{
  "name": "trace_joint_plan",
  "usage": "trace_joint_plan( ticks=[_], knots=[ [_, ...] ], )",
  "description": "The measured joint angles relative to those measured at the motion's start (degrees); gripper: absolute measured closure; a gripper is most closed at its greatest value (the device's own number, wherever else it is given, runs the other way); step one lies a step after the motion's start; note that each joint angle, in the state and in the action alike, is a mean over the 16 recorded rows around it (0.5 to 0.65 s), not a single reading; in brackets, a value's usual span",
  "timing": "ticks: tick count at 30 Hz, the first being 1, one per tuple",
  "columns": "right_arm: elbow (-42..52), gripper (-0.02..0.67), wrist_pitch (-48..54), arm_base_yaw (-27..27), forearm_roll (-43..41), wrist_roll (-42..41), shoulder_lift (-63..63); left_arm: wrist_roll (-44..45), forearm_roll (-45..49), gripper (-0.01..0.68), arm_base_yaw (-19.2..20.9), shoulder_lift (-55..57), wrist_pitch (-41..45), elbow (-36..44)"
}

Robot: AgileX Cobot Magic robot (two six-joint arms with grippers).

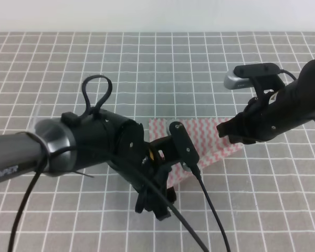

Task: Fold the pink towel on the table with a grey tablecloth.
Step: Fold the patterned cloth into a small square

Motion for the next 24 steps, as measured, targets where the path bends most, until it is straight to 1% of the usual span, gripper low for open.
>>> trace_joint_plan(
  ticks=[4, 11, 15, 20, 24],
  knots=[
    [-0.01, 0.665, -0.13, 0.03, 0.01, -0.03, 0.19, -1.86, 1.57, 0.342, -0.01, 0.71, -0.61, 0.00],
    [-0.01, 0.665, -0.23, 0.02, -0.07, -0.07, 0.13, -5.15, 5.13, 0.526, -0.02, 1.18, -1.64, -0.05],
    [0.00, 0.665, -0.20, 0.03, -0.41, -0.06, 0.19, -7.24, 7.45, 0.614, 0.00, 1.22, -2.20, -0.40],
    [0.02, 0.665, 0.17, 0.02, -0.91, -0.01, 0.12, -11.13, 11.44, 0.671, 0.04, 1.15, -2.76, -1.50],
    [0.01, 0.665, 0.66, 0.05, -1.34, 0.04, 0.23, -14.37, 14.64, 0.672, 0.06, 1.15, -3.06, -2.68]
  ],
)
